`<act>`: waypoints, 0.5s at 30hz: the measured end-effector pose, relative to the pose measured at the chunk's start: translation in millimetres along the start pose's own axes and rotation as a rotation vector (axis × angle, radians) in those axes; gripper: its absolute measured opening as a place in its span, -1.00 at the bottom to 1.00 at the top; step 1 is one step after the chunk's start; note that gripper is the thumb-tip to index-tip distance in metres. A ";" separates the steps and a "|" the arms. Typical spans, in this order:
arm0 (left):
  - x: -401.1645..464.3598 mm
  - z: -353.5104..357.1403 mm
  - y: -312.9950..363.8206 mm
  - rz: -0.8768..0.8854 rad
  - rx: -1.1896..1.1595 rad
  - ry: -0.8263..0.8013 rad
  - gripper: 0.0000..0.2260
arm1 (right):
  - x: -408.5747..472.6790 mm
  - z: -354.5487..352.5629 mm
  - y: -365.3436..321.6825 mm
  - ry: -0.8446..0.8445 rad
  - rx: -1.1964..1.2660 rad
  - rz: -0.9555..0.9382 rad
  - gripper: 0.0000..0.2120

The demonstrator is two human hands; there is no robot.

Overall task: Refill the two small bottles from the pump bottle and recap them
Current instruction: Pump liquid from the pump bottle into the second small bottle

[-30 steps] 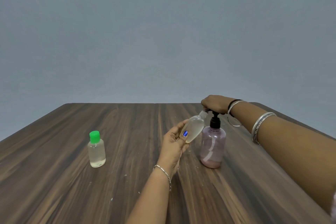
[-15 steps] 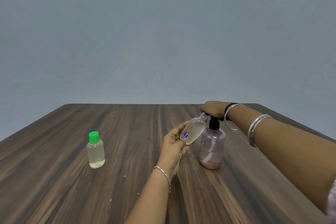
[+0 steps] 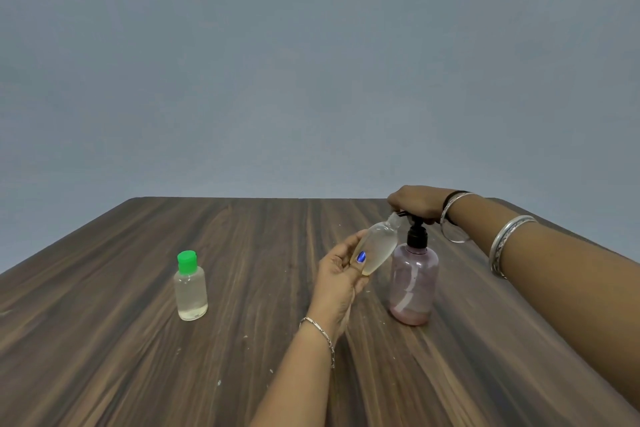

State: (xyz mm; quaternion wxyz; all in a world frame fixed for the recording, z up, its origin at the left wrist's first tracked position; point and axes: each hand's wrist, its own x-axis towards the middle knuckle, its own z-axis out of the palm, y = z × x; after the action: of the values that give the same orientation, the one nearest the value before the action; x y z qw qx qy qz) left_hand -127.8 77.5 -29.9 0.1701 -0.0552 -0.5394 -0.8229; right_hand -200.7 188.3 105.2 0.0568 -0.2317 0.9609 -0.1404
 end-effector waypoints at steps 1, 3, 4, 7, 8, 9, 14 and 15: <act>0.3 0.0 0.1 -0.001 0.003 -0.001 -0.72 | -0.6 1.5 0.4 0.005 0.012 -0.001 -0.67; 0.4 -0.5 0.1 -0.003 -0.002 -0.006 -0.71 | -1.3 4.0 1.6 0.014 0.015 0.005 -0.66; 0.1 -0.7 0.2 -0.005 -0.007 -0.006 -0.71 | -0.5 5.0 3.4 0.019 0.031 0.017 -0.65; -1.3 -1.3 -0.3 -0.015 0.003 -0.001 -0.70 | -2.0 9.2 3.7 0.018 -0.001 0.069 -0.64; -1.4 -1.5 -0.9 -0.019 0.012 0.002 -0.70 | -1.6 11.4 3.6 0.022 -0.005 0.101 -0.65; -2.1 -1.3 -1.1 -0.024 0.019 0.005 -0.70 | -0.6 13.4 3.3 0.026 0.019 0.129 -0.64; -2.6 -1.2 -0.9 -0.024 0.022 0.005 -0.70 | 6.0 13.1 3.3 -0.016 -0.008 0.117 -0.63; -2.8 -0.4 -0.6 -0.022 0.018 0.007 -0.71 | 6.6 11.7 4.7 -0.024 -0.025 0.103 -0.64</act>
State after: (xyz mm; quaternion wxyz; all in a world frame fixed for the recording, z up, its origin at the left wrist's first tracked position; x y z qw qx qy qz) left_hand -125.4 77.9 -31.4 0.1636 -0.0447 -0.5469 -0.8199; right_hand -206.6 186.4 92.3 0.0726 -0.1845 0.9725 -0.1223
